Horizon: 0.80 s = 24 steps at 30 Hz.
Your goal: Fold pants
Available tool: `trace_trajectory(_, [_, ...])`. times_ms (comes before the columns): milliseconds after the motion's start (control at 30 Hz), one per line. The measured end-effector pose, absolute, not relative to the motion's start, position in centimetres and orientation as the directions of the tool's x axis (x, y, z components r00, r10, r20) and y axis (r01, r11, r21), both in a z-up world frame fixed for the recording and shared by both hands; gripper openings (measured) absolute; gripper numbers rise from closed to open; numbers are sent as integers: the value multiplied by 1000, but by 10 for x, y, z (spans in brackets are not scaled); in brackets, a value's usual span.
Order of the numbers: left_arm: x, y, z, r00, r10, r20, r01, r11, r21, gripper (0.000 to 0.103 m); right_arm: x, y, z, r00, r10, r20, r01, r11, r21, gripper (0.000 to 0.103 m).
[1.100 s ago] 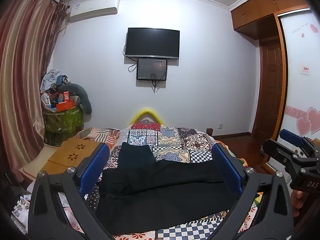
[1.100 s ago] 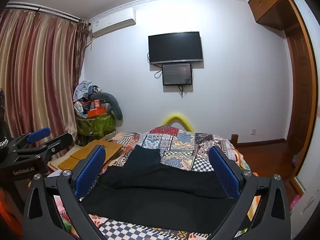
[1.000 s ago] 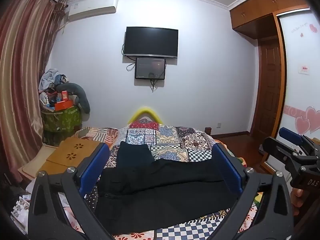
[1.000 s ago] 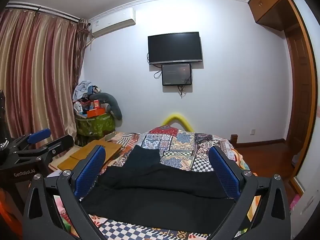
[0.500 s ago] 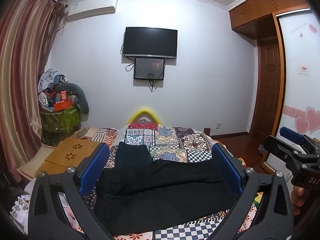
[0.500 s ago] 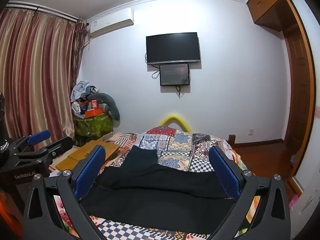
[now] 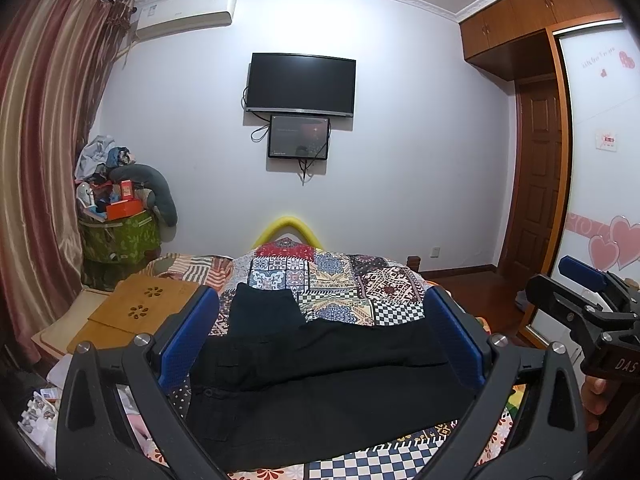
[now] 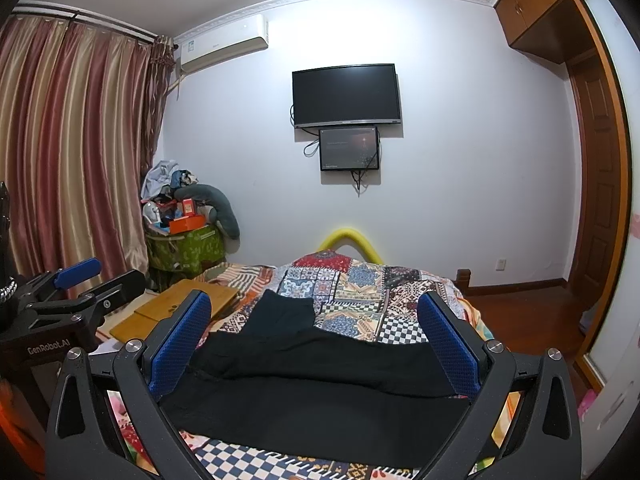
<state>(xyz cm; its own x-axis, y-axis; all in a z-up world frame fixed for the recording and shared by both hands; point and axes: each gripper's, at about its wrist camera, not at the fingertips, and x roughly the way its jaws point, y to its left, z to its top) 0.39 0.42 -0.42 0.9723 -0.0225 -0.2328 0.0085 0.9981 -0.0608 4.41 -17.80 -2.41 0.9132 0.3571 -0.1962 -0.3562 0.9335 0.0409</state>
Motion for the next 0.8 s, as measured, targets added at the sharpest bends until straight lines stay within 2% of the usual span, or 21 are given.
trace_trajectory(800, [8,5,-7,971,-22,-239,9,998,-57,103,47,-180,-26,913,356,-201,-355,934,42,102])
